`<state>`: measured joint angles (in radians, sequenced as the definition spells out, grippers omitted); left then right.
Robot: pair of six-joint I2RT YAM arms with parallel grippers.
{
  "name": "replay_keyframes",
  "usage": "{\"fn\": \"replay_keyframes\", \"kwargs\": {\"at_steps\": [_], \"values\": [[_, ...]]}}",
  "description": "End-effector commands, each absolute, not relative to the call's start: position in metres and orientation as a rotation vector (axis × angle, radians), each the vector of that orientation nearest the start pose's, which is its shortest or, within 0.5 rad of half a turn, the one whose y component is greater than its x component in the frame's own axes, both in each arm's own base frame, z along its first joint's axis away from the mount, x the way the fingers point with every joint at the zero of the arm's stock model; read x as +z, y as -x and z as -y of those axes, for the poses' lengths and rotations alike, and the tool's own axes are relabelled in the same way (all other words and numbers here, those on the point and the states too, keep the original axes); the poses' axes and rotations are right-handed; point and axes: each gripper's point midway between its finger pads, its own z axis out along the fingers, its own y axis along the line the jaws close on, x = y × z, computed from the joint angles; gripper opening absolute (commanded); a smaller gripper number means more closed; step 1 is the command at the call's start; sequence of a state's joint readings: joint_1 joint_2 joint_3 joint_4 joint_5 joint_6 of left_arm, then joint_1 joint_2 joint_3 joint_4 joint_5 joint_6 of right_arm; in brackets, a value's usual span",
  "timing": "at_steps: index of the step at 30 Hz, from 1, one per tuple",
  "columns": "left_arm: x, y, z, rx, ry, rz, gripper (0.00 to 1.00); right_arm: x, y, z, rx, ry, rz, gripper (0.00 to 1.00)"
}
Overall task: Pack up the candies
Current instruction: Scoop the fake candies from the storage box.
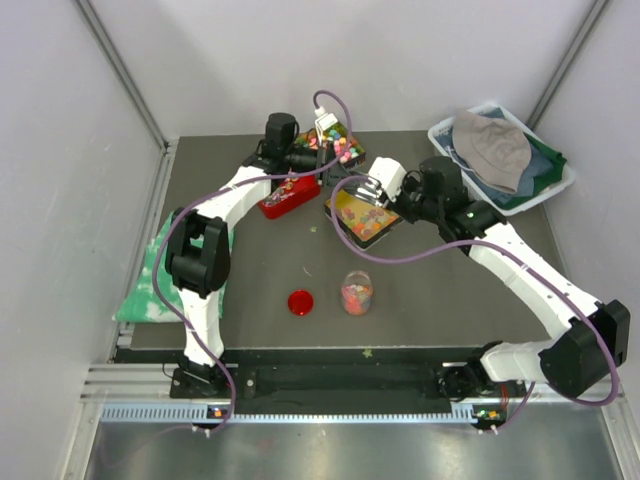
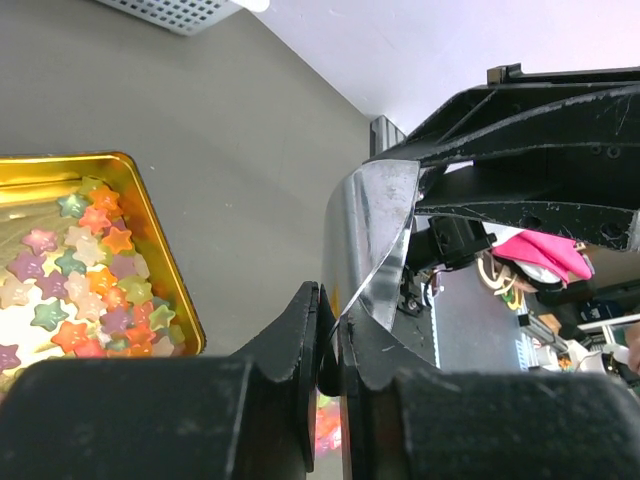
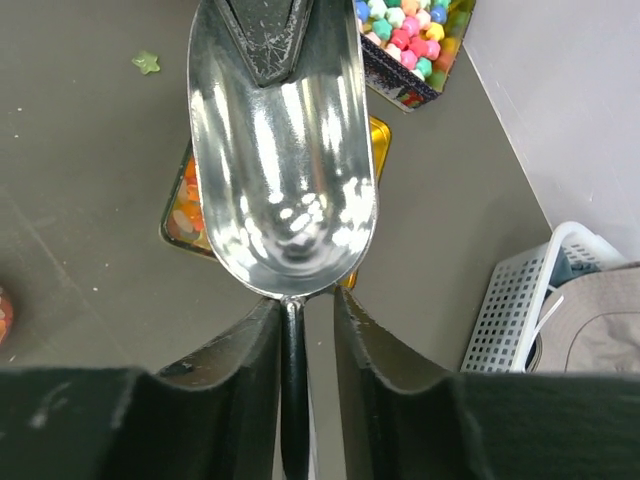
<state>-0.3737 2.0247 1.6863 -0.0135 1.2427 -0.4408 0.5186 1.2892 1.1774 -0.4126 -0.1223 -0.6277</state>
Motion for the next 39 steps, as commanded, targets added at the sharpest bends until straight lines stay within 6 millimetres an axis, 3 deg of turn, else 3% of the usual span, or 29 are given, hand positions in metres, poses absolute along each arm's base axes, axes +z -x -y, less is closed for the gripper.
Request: {"fn": "replay_keyframes", "kwargs": {"at_steps": [1,4,7,10,15,16,21,25,29,33,39], "values": [[0.278,-0.376,0.333,-1.711,-0.926,-1.746,0.0,0.266,-0.351,-0.196,0.081,1.138,-1.655,0.22],[0.275,-0.377,0.333,-1.714,-0.92,-1.753,0.0,0.268,-0.352,-0.198,0.087,1.137,-1.652,0.18],[0.273,-0.377,0.334,-1.718,-0.921,-1.755,0.0,0.268,-0.355,-0.199,0.092,1.128,-1.654,0.0],[0.273,-0.377,0.335,-1.719,-0.92,-1.756,0.04,0.268,-0.356,-0.199,0.088,1.122,-1.657,0.0],[0.271,-0.38,0.333,-1.712,-0.915,-1.758,0.47,0.264,-0.358,-0.192,0.04,1.117,-1.673,0.0],[0.269,-0.382,0.333,-1.705,-0.903,-1.765,0.66,0.262,-0.358,-0.19,0.031,1.12,-1.68,0.0],[0.263,-0.408,0.319,-1.654,-0.831,-1.794,0.98,0.26,-0.35,-0.182,-0.001,1.149,-1.692,0.0],[0.242,-0.438,0.299,-1.506,-0.749,-1.881,0.99,0.256,-0.348,-0.168,-0.071,1.165,-1.729,0.0],[0.197,-0.473,0.282,-1.199,-0.7,-2.034,0.99,0.259,-0.347,-0.151,-0.176,1.177,-1.754,0.0],[0.147,-0.488,0.271,-1.039,-0.657,-2.172,0.99,0.265,-0.348,-0.124,-0.352,1.217,-1.772,0.0],[0.119,-0.495,0.279,-0.865,-0.74,-2.202,0.99,0.281,-0.338,-0.098,-0.521,1.304,-1.772,0.0]]}}
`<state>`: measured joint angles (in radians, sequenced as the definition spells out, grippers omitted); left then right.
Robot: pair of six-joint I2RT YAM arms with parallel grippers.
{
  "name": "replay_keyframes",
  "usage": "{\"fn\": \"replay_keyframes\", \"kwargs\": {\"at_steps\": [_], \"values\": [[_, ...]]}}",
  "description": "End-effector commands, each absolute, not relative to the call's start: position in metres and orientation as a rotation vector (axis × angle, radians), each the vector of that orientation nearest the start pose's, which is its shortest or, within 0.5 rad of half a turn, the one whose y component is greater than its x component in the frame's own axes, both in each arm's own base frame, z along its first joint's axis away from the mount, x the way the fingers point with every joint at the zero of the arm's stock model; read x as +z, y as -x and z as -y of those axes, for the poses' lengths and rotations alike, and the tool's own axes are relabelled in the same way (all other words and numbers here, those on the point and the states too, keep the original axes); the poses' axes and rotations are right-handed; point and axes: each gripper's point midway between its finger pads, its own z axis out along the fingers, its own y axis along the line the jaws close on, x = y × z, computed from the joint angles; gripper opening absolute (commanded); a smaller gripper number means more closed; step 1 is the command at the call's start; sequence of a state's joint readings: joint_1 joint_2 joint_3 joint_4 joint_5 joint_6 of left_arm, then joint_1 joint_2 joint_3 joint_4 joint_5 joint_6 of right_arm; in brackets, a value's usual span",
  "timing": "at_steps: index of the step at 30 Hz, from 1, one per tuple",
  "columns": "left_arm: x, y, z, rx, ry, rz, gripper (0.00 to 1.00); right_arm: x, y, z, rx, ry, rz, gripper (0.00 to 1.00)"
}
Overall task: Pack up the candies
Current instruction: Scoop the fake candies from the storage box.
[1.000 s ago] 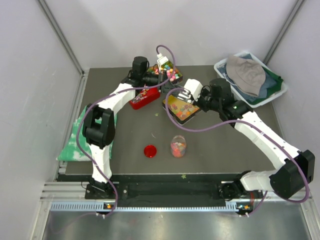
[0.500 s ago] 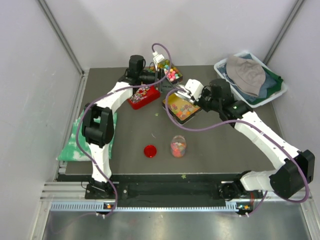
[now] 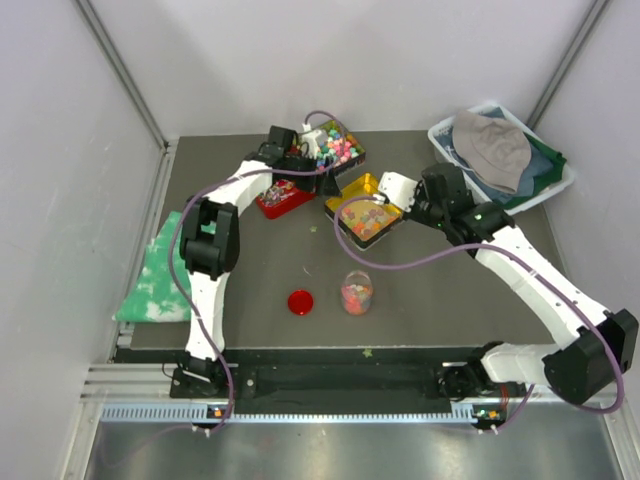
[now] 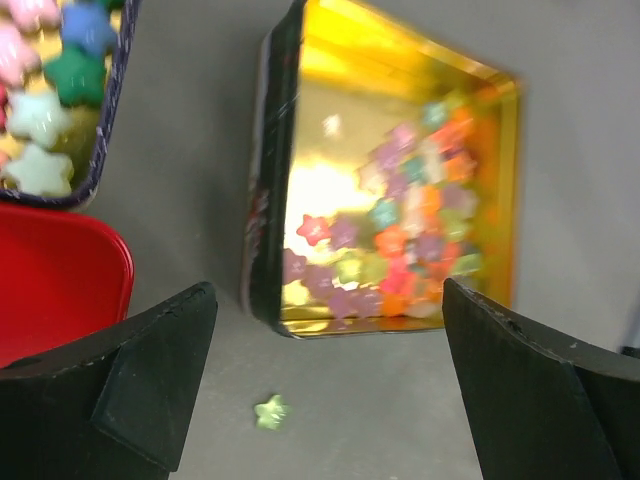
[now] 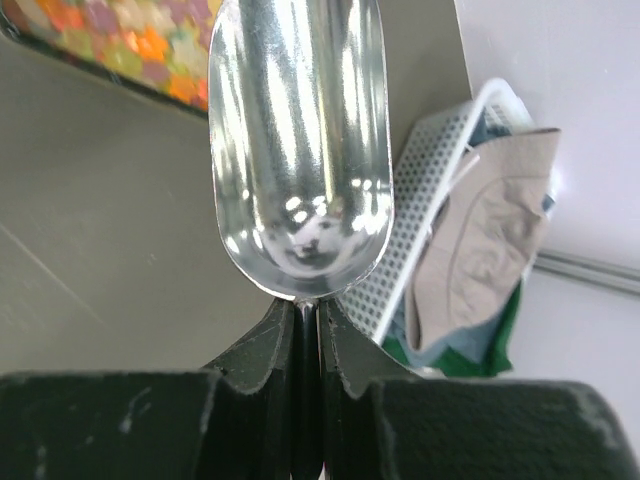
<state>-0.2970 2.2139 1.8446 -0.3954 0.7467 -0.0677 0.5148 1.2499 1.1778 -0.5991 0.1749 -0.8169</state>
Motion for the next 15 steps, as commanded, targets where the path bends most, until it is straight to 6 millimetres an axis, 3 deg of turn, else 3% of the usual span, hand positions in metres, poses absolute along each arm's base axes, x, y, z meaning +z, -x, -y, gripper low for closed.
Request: {"fn": "replay_keyframes", "kwargs": {"at_steps": [1,5,7,12,15], "values": [[0.117,-0.493,0.285,-0.845,-0.753,-2.205,0.99,0.286,-0.336,-0.096,-0.526,1.306,-1.771,0.0],[0.11,-0.5,0.293,-0.769,-0.767,-2.207,0.98,0.306,-0.333,-0.095,-0.522,1.292,-1.75,0.0],[0.108,-0.504,0.296,-0.726,-0.769,-2.209,0.96,0.307,-0.332,-0.095,-0.516,1.297,-1.753,0.0],[0.099,-0.505,0.298,-0.658,-0.808,-2.216,0.75,0.306,-0.332,-0.095,-0.52,1.31,-1.749,0.0],[0.092,-0.504,0.298,-0.613,-0.836,-2.224,0.71,0.306,-0.331,-0.094,-0.526,1.327,-1.747,0.0]]}}
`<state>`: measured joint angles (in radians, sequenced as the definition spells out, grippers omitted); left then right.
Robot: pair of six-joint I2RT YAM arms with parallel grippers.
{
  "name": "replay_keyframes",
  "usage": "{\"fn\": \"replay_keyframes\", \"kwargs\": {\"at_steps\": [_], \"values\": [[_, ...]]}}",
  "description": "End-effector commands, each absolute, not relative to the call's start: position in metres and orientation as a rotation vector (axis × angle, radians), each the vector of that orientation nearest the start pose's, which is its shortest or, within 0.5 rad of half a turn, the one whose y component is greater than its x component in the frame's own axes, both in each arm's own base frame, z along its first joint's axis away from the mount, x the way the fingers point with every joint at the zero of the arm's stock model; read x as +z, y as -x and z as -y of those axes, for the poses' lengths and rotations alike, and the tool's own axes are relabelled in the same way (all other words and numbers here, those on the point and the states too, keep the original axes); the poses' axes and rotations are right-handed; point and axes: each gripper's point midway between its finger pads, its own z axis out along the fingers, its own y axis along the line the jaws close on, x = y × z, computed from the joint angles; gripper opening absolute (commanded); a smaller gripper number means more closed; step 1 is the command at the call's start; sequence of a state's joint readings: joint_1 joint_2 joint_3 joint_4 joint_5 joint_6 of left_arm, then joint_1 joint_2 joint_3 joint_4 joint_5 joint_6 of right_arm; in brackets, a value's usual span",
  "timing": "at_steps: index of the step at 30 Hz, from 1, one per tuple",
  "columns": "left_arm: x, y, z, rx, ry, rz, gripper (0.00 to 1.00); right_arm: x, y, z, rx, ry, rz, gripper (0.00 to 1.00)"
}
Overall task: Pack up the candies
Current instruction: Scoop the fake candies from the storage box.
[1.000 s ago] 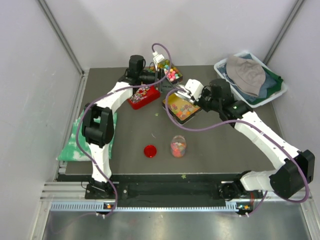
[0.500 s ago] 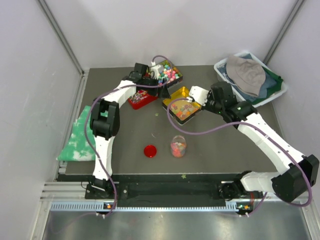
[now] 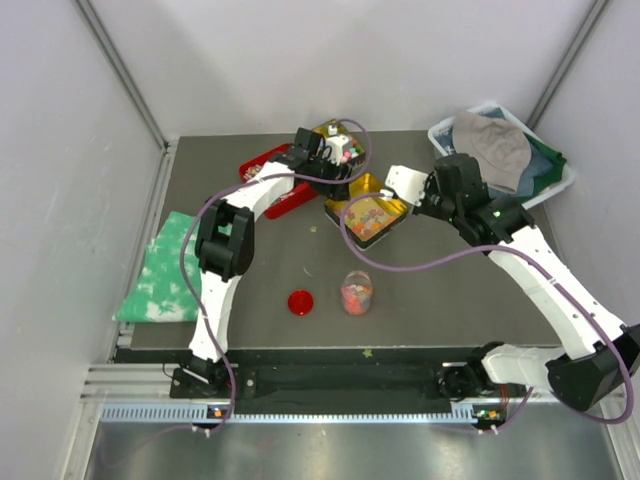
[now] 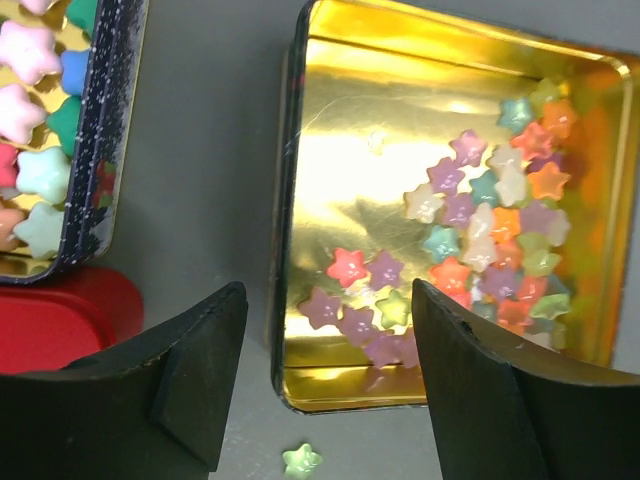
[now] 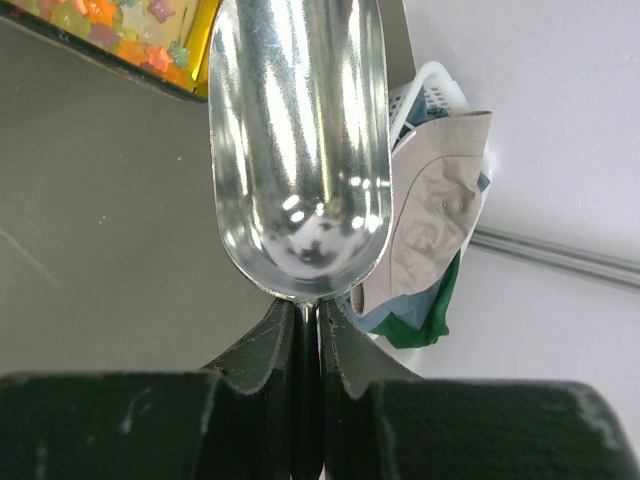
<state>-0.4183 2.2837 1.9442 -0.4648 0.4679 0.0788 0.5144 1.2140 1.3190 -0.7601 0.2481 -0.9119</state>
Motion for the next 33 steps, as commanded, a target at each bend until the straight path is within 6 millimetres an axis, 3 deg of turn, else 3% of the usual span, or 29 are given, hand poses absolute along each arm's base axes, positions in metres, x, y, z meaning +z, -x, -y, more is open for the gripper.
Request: {"fn": "replay_keyframes", "kwargs": {"at_steps": [1,9,15,16,21,25,33], "values": [[0.09,-0.504,0.297,-0.6,-0.841,-2.228,0.71,0.307,-0.33,-0.094,-0.524,1.333,-1.746,0.0],[0.077,-0.505,0.3,-0.556,-0.864,-2.242,0.65,0.311,-0.324,-0.087,-0.567,1.381,-1.73,0.0],[0.073,-0.506,0.304,-0.493,-0.918,-2.227,0.36,0.315,-0.32,-0.086,-0.583,1.411,-1.716,0.0],[0.073,-0.505,0.305,-0.484,-0.93,-2.224,0.27,0.314,-0.319,-0.084,-0.602,1.427,-1.715,0.0],[0.079,-0.504,0.313,-0.427,-0.987,-2.186,0.12,0.305,-0.314,-0.087,-0.65,1.537,-1.689,0.0],[0.089,-0.507,0.318,-0.382,-1.004,-2.15,0.0,0.298,-0.315,-0.089,-0.7,1.627,-1.663,0.0],[0.14,-0.527,0.328,-0.253,-1.012,-1.986,0.0,0.266,-0.318,-0.087,-0.76,1.805,-1.64,0.0]]}}
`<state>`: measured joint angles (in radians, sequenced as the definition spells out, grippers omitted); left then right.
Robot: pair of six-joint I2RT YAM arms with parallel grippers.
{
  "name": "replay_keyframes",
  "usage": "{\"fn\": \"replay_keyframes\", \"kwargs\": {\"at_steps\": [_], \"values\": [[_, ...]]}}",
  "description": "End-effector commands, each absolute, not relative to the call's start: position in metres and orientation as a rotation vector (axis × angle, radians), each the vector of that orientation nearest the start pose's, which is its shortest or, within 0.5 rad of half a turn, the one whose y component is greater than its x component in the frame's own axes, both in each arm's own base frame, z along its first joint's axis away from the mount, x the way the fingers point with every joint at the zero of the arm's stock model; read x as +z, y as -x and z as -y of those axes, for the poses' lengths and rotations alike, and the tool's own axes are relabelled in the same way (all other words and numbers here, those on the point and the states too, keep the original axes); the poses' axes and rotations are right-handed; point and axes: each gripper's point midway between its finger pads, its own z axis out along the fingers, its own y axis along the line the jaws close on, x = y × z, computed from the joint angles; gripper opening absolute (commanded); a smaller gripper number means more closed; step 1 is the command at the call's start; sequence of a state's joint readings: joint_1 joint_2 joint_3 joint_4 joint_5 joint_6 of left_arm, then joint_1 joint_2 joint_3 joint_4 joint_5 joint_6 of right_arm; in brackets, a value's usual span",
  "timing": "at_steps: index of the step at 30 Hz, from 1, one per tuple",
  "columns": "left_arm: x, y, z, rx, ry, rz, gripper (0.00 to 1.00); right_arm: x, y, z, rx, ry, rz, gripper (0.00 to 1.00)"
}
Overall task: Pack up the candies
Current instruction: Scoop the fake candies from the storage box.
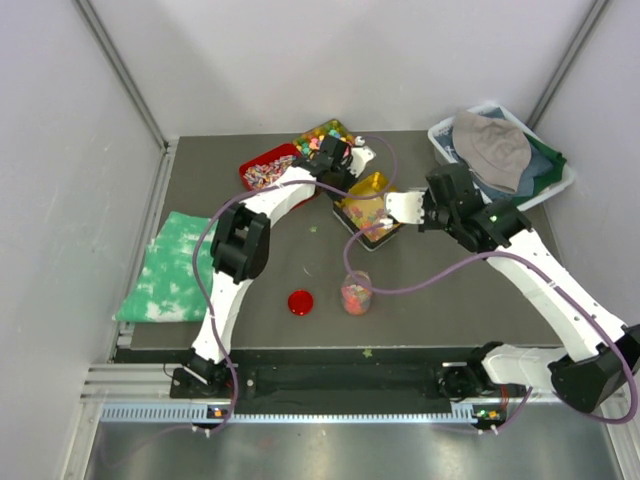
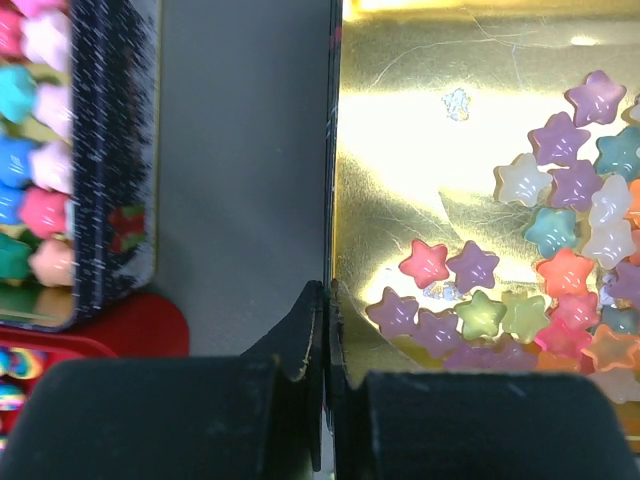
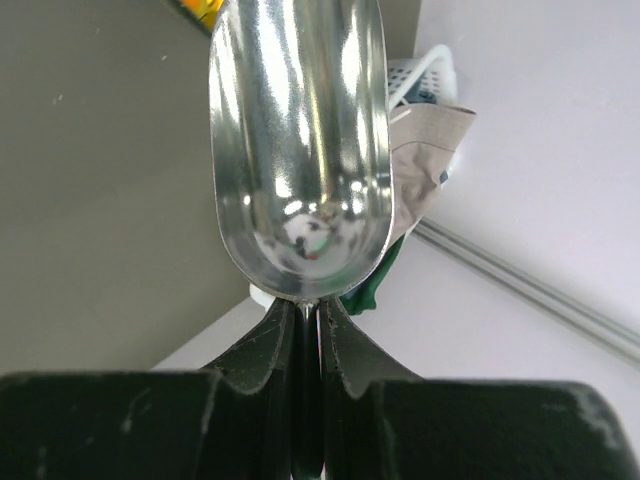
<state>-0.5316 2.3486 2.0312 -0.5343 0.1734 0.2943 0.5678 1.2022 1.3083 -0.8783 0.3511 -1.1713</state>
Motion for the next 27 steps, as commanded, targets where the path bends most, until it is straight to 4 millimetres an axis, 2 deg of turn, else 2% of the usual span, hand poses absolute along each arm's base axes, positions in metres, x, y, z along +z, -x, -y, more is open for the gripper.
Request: {"fn": "replay_keyframes", "kwargs": {"at_steps": [1,3,5,7,8,10,11,15,22,27], "values": [[0.146,-0.528,0.33,-0.242,-1.012,-1.967,0.0,0.264,-0.319,-0.085,-0.776,1.811,-1.642,0.0],[0.166,-0.532,0.331,-0.2,-1.014,-1.903,0.0,0.259,-0.322,-0.084,-0.797,1.836,-1.638,0.0],[0.174,-0.532,0.333,-0.171,-1.022,-1.866,0.0,0.257,-0.326,-0.085,-0.813,1.843,-1.642,0.0],[0.196,-0.536,0.334,-0.131,-1.009,-1.792,0.0,0.253,-0.33,-0.086,-0.827,1.857,-1.647,0.0],[0.196,-0.532,0.337,-0.127,-1.021,-1.78,0.0,0.251,-0.332,-0.087,-0.831,1.866,-1.647,0.0],[0.224,-0.53,0.341,-0.124,-0.996,-1.696,0.0,0.25,-0.339,-0.088,-0.851,1.854,-1.644,0.0],[0.224,-0.528,0.341,-0.124,-0.999,-1.689,0.0,0.247,-0.342,-0.089,-0.856,1.863,-1.649,0.0],[0.249,-0.518,0.35,-0.175,-0.991,-1.649,0.0,0.242,-0.354,-0.093,-0.895,1.881,-1.648,0.0],[0.274,-0.496,0.365,-0.229,-1.021,-1.611,0.0,0.237,-0.377,-0.094,-1.026,1.891,-1.629,0.0],[0.264,-0.492,0.361,-0.206,-1.048,-1.626,0.0,0.247,-0.386,-0.094,-1.084,1.874,-1.603,0.0]]}}
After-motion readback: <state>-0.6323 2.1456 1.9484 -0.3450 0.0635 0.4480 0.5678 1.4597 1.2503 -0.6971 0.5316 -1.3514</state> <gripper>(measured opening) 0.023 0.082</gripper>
